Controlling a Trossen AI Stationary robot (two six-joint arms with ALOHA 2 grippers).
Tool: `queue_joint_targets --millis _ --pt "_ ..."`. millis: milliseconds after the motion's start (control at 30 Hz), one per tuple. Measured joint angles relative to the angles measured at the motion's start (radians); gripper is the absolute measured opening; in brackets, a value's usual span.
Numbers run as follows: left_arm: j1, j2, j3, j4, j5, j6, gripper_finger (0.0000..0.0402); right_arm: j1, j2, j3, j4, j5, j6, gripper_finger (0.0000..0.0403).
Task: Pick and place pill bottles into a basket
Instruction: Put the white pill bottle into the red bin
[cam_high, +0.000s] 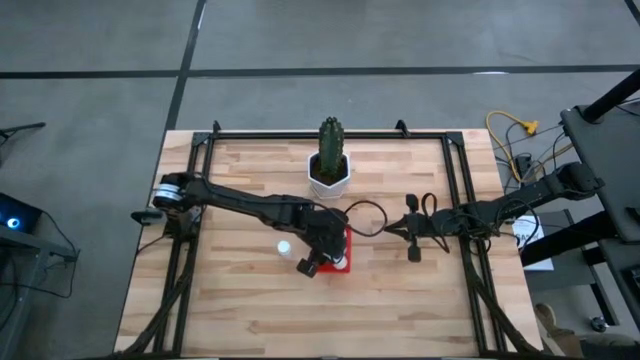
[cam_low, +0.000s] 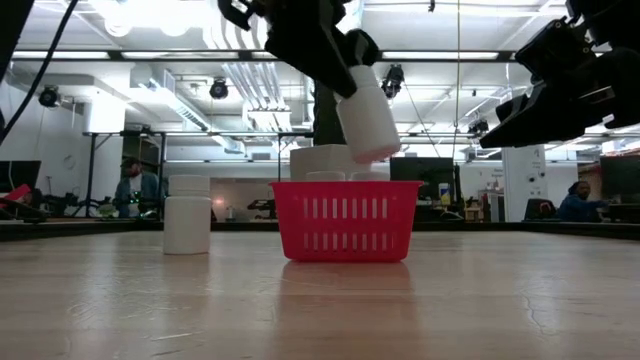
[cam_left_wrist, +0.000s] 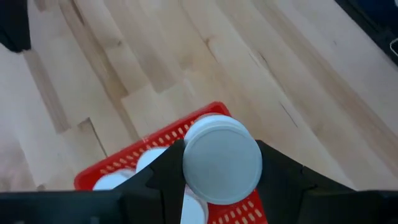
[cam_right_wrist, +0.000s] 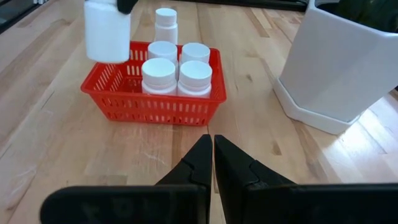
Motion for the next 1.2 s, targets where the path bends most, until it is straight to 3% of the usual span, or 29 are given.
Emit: queue_joint_targets --millis 1200 --pt "0.006 0.056 0.001 0.023 -0.029 0.089 0.0141 0.000 0.006 -0.004 -0.005 -0.001 0.012 0.0008"
